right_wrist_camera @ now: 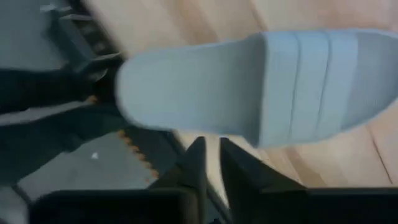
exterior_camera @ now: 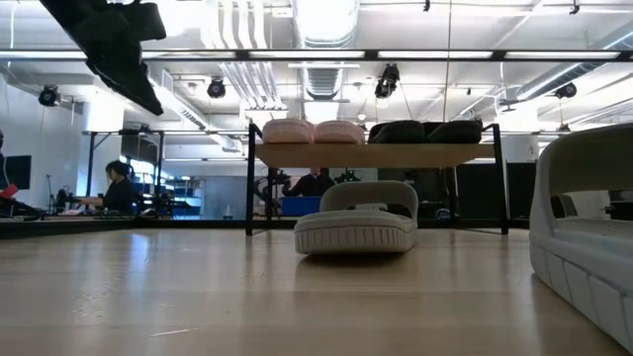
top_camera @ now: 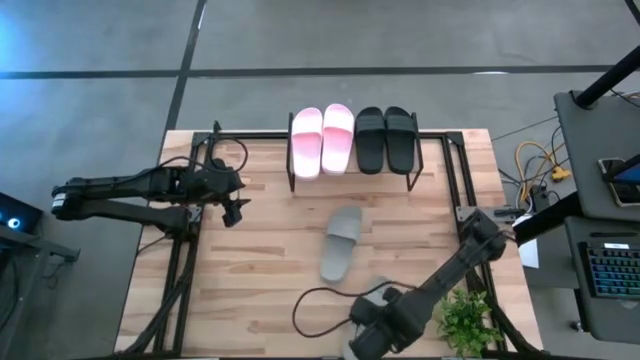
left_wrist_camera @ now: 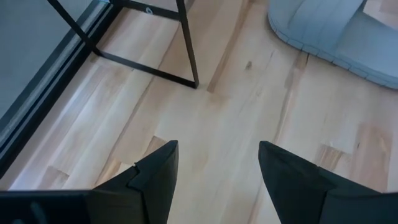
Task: Pick and place slides into the shelf
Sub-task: Move the right gray slide from the bottom of the table to the center of the table
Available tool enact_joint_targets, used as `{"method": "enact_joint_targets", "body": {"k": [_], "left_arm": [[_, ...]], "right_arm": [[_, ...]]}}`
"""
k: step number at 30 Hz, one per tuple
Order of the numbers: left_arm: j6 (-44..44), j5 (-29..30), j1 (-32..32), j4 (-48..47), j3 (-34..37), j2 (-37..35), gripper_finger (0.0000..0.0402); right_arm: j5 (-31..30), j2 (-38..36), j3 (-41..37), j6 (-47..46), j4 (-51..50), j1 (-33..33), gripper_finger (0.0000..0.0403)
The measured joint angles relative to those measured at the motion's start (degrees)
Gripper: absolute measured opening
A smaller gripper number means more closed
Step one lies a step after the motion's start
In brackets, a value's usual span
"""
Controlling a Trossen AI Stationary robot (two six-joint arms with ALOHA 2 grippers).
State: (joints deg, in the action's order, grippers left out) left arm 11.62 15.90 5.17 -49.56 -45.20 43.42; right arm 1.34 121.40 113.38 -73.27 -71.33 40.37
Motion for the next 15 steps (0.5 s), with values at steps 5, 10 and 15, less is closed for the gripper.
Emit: {"method": "enact_joint_targets", "body": {"k": [5,10,15], "left_arm": [[0.0,-0.1,0.0,-0.2,0.4,-0.1,0.0208],[0.1,-0.6,0.0,-0.4,0.4,-0.2,0.0208],[0.1,-0.6,0.0,-0.4,0.4,-0.1,0.0208]], "right_arm": [[-5.8,2.9,0.0,-7.9,-4.5,1.4,0.0026],[-6.7,3.3,-0.1,-8.9,-6.3,2.0,0.0082],[-7.6,3.5,-0.2,-3.1,-6.2,3.1,0.0151]]}}
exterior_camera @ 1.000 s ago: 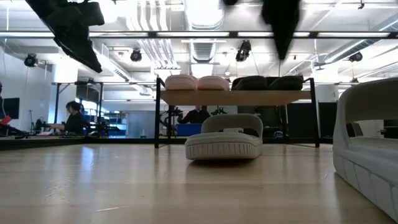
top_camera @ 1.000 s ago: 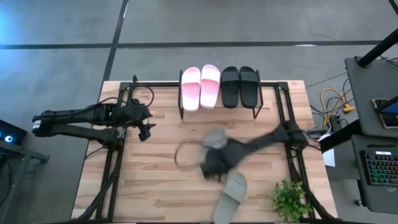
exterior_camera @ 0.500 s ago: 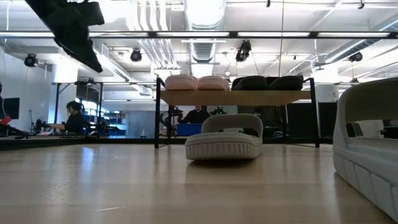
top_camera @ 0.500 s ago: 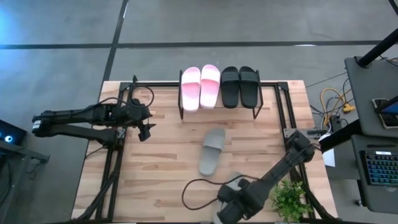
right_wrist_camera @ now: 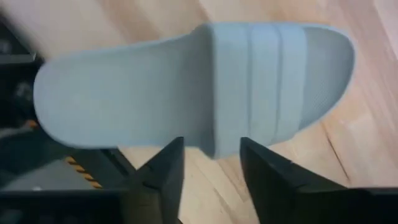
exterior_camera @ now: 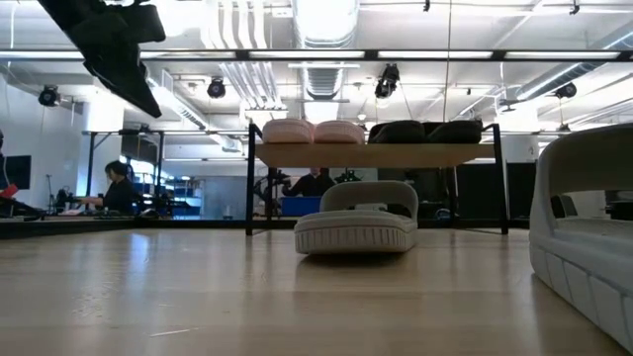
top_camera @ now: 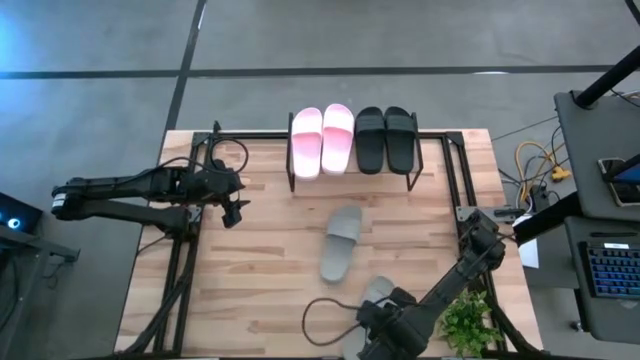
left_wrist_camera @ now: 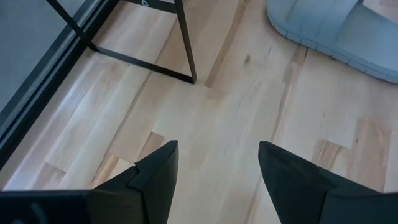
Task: Pick and place slides into the shelf
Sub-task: Move the right gray slide from the bottom of the table to the center of the table
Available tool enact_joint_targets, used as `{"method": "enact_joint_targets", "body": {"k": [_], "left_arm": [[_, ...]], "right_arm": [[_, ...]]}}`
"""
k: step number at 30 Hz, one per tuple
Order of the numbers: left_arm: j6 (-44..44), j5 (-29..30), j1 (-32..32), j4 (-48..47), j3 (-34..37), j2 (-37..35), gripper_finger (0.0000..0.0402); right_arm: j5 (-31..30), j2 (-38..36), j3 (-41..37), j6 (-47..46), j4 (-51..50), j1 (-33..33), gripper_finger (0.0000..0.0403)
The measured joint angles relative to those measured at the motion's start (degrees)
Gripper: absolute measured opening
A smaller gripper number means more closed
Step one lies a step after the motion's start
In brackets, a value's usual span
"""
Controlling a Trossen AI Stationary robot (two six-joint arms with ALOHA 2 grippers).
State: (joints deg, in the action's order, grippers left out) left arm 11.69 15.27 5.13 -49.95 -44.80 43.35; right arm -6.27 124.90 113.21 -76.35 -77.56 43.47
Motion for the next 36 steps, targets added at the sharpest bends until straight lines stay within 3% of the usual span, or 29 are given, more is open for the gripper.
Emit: {"method": "enact_joint_targets", "body": {"k": [7,15,20,27,31,36], "left_arm": [[0.0,0.0,0.0,0.1,0.1,0.6,0.0208],[0.0,0.0,0.0,0.1,0.1,0.8,0.0208],[0.0,0.1,0.0,0.2,0.2,1.3,0.0208],[0.0,0.3,0.0,0.2,0.2,2.7,0.0208],[0.0,0.3,0.0,0.2,0.2,3.4,0.0208],[0.0,0.3,0.0,0.0,0.2,4.0,0.0208]], "right_arm": [[-4.7,3.3,-0.1,7.9,-0.5,0.8,0.0204],[-6.4,6.4,-0.2,7.4,-5.9,0.0,0.0202],[-7.0,7.3,-0.4,8.0,-6.2,-1.2,0.0157],[-13.2,7.4,-3.8,10.3,-11.0,-5.3,0.0023],[-21.2,7.2,-5.9,14.0,-12.1,-8.0,0.0017],[-24.4,6.6,-11.1,19.1,-12.3,-12.3,0.0016]]}}
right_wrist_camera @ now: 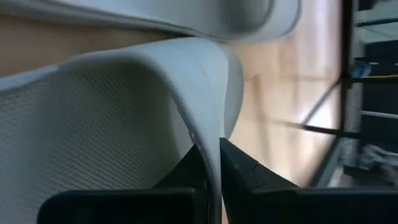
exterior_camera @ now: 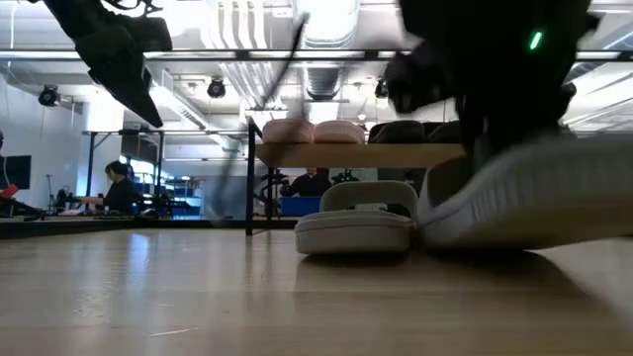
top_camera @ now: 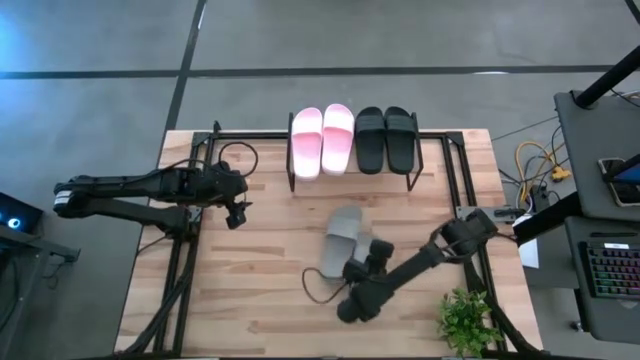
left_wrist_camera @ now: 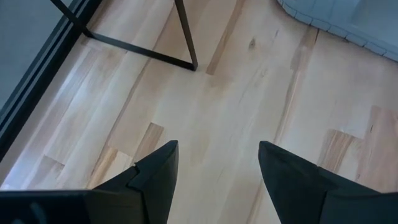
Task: Pick and place slides into the shelf
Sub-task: Move the right gray slide from the bottom of the table to the center of the table
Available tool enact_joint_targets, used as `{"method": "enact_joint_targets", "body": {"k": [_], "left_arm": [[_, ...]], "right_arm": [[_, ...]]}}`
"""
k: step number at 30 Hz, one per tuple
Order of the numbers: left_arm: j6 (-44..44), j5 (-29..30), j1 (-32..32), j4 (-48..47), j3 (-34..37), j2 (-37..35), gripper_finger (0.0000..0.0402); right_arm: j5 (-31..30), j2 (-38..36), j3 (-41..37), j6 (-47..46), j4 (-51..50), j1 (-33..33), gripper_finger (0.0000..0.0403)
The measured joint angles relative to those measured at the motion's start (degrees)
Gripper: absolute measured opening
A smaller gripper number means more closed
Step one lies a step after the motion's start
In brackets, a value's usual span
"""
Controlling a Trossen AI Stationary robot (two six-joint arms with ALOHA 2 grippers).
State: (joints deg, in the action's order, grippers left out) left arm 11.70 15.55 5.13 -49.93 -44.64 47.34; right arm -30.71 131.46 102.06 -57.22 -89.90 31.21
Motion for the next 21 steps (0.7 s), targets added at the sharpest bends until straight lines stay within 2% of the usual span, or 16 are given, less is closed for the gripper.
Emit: {"method": "enact_joint_targets", "body": {"k": [6,12,18,21], "left_arm": [[0.1,0.0,0.0,0.0,0.0,0.3,0.0208],[1.2,0.1,0.0,0.0,0.0,0.2,0.0208],[1.6,0.1,0.0,0.0,0.0,0.0,0.0208],[1.6,0.1,0.0,0.0,0.0,0.0,0.0208]], "right_arm": [[-6.3,-0.2,-6.7,2.3,-0.1,-5.3,0.002],[-13.3,-1.4,-10.2,3.7,-0.1,-10.0,0.0023],[-16.2,-3.1,-10.5,3.1,-0.1,-11.2,0.0025],[-15.7,-3.6,-10.5,1.9,0.6,-11.3,0.0034]]}}
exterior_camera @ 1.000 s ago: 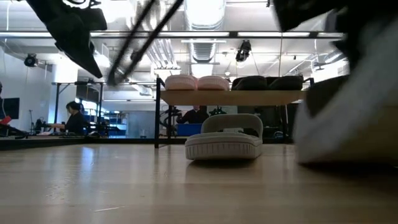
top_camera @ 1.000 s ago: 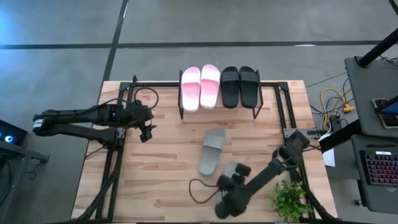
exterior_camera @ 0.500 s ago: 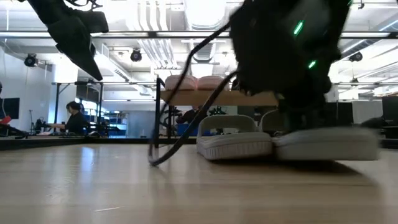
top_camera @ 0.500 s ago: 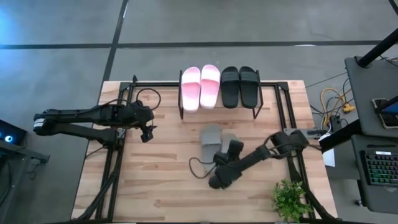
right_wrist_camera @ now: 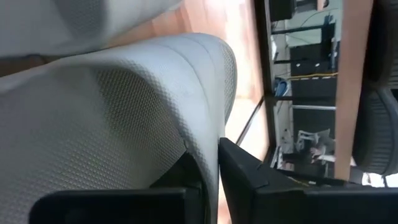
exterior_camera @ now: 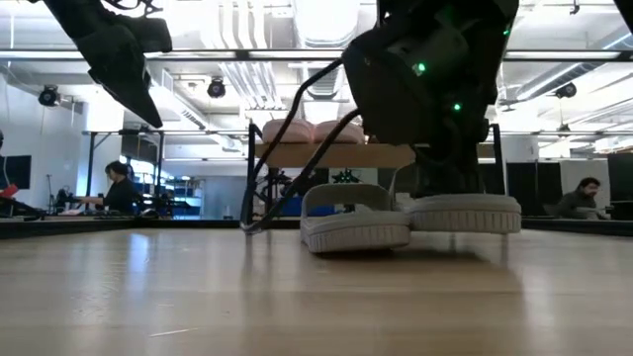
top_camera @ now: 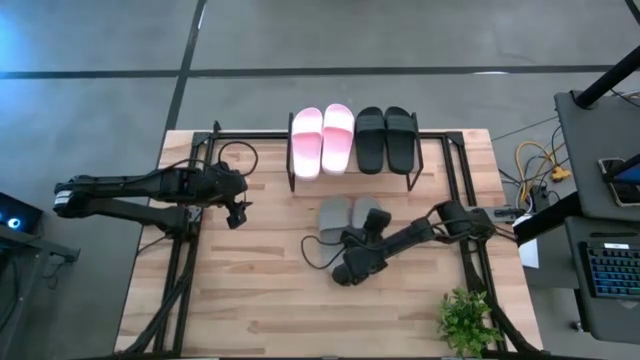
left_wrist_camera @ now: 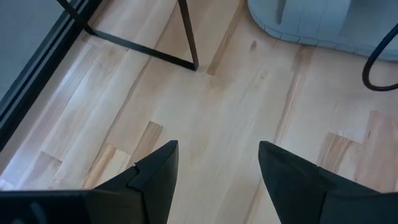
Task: Pick and place slides into the shelf
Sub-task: Move the right gray slide from the bottom of the table to the center of the table
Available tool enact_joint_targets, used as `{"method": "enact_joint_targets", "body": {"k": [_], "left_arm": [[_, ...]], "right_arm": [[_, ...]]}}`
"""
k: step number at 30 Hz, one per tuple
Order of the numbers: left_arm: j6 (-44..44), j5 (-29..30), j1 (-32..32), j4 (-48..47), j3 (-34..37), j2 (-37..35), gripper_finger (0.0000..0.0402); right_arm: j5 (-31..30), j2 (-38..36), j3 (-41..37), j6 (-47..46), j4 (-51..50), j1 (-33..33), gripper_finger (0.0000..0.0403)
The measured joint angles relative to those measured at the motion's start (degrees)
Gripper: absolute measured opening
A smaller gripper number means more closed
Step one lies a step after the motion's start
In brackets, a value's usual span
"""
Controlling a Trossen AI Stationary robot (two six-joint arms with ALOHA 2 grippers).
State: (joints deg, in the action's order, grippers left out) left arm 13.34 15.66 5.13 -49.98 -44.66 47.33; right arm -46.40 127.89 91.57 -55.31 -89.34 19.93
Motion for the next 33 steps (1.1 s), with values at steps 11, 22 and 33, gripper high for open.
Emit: {"method": "enact_joint_targets", "body": {"k": [11,22,33], "left_arm": [[0.0,0.3,0.0,0.2,0.0,0.6,0.0208],[0.0,0.3,0.0,0.2,0.0,1.0,0.0208],[-0.2,0.7,0.0,1.3,0.0,1.6,0.0208]], "right_arm": [[0.7,0.1,-1.1,-1.5,0.4,-0.7,0.0114],[7.4,-2.0,1.6,-3.7,0.4,3.5,0.0146],[7.2,-2.5,2.6,-9.7,0.0,5.6,0.0153]]}}
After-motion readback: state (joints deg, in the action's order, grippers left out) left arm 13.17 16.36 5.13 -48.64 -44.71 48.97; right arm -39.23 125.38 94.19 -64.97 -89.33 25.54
